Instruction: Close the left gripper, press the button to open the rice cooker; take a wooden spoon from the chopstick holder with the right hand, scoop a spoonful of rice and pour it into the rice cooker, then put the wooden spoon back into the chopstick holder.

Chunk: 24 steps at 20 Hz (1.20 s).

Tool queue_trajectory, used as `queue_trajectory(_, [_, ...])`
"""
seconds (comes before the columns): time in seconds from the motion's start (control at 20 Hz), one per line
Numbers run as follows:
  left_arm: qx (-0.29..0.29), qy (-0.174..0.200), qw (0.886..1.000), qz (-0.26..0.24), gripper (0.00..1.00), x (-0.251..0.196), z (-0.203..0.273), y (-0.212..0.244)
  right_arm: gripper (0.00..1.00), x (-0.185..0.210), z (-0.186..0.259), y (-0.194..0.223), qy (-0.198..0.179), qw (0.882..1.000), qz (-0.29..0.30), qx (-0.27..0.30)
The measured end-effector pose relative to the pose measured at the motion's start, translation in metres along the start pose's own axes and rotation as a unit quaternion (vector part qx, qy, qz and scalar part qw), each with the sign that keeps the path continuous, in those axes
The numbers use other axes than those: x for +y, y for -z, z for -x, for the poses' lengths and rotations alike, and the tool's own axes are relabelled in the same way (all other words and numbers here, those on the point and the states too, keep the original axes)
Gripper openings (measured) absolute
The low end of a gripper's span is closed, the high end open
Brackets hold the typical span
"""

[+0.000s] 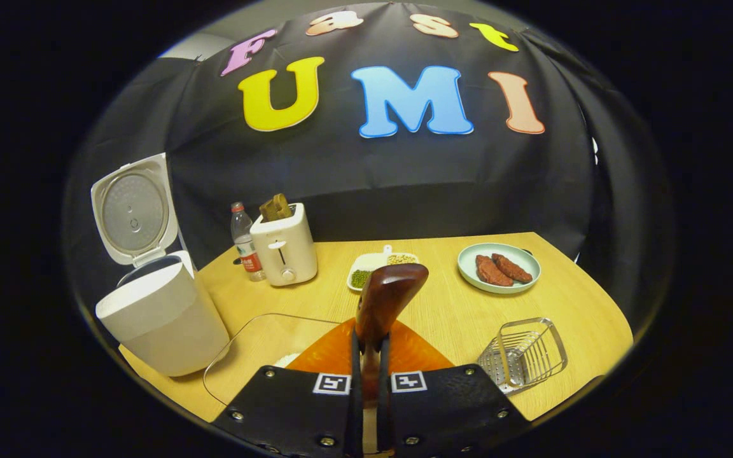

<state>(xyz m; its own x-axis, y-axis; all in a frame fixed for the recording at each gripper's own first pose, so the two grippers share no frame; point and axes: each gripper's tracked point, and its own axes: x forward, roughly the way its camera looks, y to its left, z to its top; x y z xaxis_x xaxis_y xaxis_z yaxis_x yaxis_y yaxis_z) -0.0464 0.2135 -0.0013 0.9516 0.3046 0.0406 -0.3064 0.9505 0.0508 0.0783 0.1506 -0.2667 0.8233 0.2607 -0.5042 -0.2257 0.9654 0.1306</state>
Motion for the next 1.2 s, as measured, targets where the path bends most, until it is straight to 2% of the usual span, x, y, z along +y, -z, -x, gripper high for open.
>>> queue_trajectory(0.35, [-0.004,0.001,1.000,0.006,0.98,0.008,-0.002,-0.001,0.09,0.038,0.008,0.013,-0.032,0.999,-0.010,0.015])
queue_trajectory(0.6, [-0.003,0.003,1.000,0.007,0.99,0.011,0.001,0.001,0.09,0.055,0.014,0.021,-0.053,0.996,-0.070,0.032])
queue_trajectory(0.7, [-0.002,0.003,1.000,0.007,0.99,0.011,0.001,0.002,0.09,0.058,0.014,0.025,-0.060,0.991,-0.113,0.044])
queue_trajectory(0.9, [-0.002,0.000,1.000,0.008,0.99,0.013,0.003,0.001,0.09,0.051,0.010,0.029,-0.061,0.972,-0.216,0.065])
queue_trajectory(1.1, [-0.004,-0.004,1.000,-0.002,0.98,0.016,0.007,-0.006,0.09,0.033,0.011,0.020,-0.061,0.937,-0.338,0.070])
queue_trajectory(1.2, [-0.006,-0.006,1.000,-0.004,0.98,0.017,0.009,-0.010,0.09,0.017,0.009,0.015,-0.054,0.922,-0.379,0.063])
